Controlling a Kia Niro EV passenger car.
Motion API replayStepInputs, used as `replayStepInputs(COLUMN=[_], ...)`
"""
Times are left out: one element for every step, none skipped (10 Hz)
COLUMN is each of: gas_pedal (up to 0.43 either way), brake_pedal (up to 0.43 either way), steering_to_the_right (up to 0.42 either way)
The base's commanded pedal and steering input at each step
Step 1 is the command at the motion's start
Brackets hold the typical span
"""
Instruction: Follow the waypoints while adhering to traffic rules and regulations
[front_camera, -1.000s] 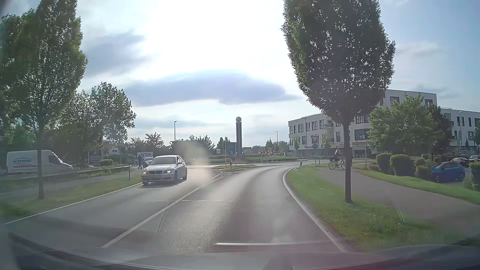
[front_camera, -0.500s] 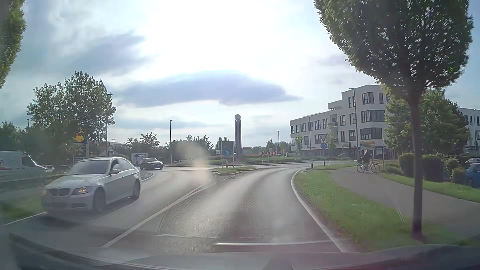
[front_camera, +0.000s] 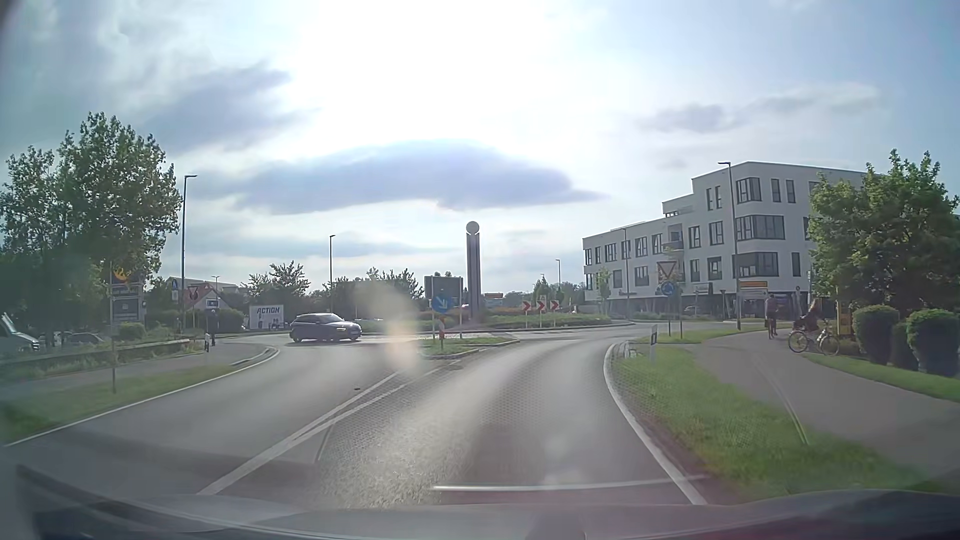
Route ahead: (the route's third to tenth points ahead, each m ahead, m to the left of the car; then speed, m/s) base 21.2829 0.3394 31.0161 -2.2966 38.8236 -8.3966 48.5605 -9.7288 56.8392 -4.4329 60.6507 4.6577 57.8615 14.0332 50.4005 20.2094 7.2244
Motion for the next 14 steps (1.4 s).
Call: replayStepInputs(gas_pedal=[0.039,0.039,0.039,0.067,0.098,0.098,0.098,0.098,0.098,0.098,0.098,0.098,0.098,0.098], brake_pedal=[0.000,0.000,0.000,0.000,0.000,0.000,0.000,0.000,0.000,0.000,0.000,0.000,0.000,0.000], steering_to_the_right=[-0.001,-0.001,-0.001,0.002,0.006,0.011,0.016,0.019,0.024,0.028,0.033,0.037,0.044,0.052])
